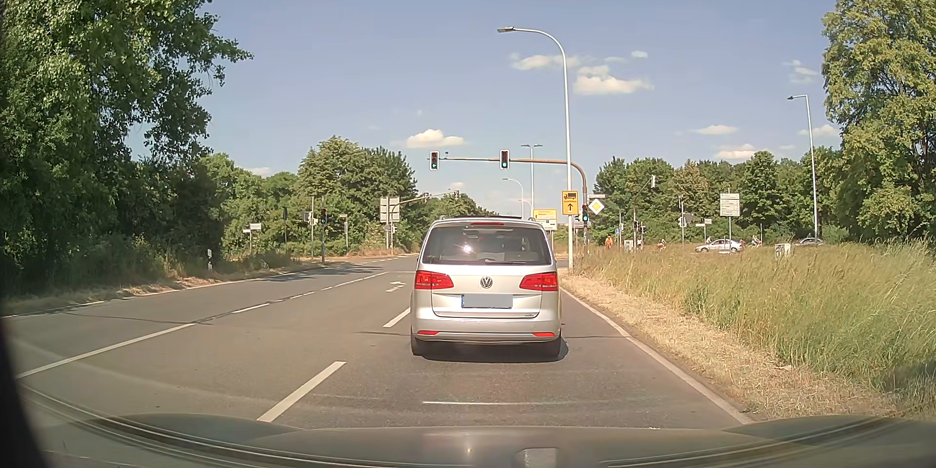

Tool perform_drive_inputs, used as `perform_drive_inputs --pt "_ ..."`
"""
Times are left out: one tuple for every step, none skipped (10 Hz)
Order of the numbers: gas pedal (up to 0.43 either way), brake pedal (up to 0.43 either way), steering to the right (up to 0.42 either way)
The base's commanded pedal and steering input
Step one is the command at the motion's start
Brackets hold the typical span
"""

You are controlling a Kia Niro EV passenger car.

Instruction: Follow the waypoints while adhering to traffic rules and regulations

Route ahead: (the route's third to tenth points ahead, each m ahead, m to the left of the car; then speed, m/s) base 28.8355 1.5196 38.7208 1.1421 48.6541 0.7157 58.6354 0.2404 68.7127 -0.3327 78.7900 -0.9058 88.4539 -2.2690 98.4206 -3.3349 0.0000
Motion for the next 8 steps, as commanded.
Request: perform_drive_inputs --pt "0.000 0.421 0.001" --pt "0.000 0.409 0.000" --pt "0.000 0.372 0.000" --pt "0.000 0.335 0.000" --pt "0.000 0.287 0.001" --pt "0.000 0.226 0.000" --pt "0.000 0.171 0.000" --pt "0.000 0.128 0.001"
